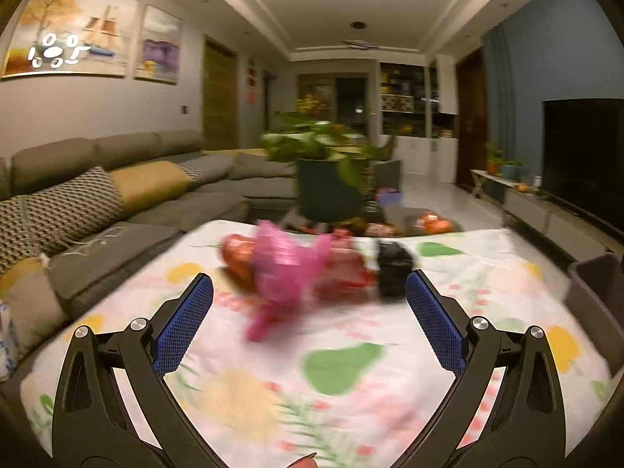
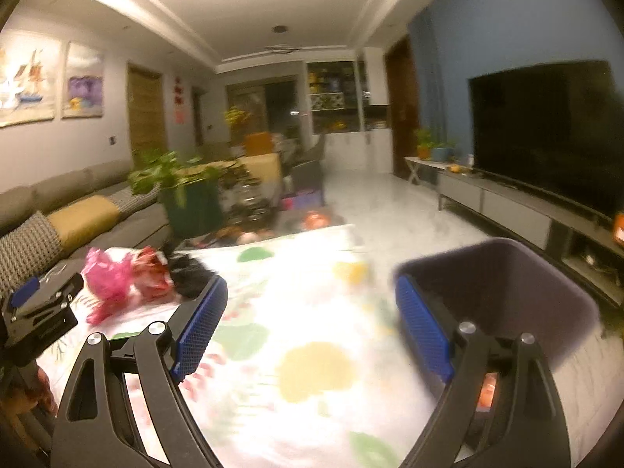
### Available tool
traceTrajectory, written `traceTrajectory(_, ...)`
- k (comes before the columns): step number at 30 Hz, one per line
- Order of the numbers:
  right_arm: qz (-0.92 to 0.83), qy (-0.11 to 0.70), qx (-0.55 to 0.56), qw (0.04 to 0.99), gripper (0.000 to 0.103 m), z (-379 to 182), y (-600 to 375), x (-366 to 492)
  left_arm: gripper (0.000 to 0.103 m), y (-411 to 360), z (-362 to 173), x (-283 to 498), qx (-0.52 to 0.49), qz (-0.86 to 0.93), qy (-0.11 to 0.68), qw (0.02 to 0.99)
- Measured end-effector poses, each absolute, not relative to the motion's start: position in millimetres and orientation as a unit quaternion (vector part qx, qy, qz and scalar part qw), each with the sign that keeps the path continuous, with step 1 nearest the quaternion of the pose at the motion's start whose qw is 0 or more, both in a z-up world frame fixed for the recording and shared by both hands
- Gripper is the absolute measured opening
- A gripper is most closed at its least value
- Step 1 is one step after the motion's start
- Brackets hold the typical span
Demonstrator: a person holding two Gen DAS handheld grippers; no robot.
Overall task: Collect trash
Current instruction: 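Grasp the pink plastic bag with the left gripper while the right gripper grasps the black bag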
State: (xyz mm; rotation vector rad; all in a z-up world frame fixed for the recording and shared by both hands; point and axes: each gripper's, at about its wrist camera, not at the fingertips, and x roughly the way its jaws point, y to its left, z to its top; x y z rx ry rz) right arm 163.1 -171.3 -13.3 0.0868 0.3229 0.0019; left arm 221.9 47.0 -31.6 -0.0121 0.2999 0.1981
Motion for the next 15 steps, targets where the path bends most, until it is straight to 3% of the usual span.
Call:
traceTrajectory(9, 0.020, 0.187, 0.036, 0.981, 0.085, -17.0, -98.9, 220.0, 0.094, 93.0, -26.4, 261.9, -0.017, 0.105, 0.149, 0.983)
traceTrajectory(15, 0.014, 0.196, 0.006, 0.980, 0.085, -22.1, -64.6, 253.5, 0.075, 103.6, -36.6, 305.1, -0.025, 0.085, 0.169, 0.982)
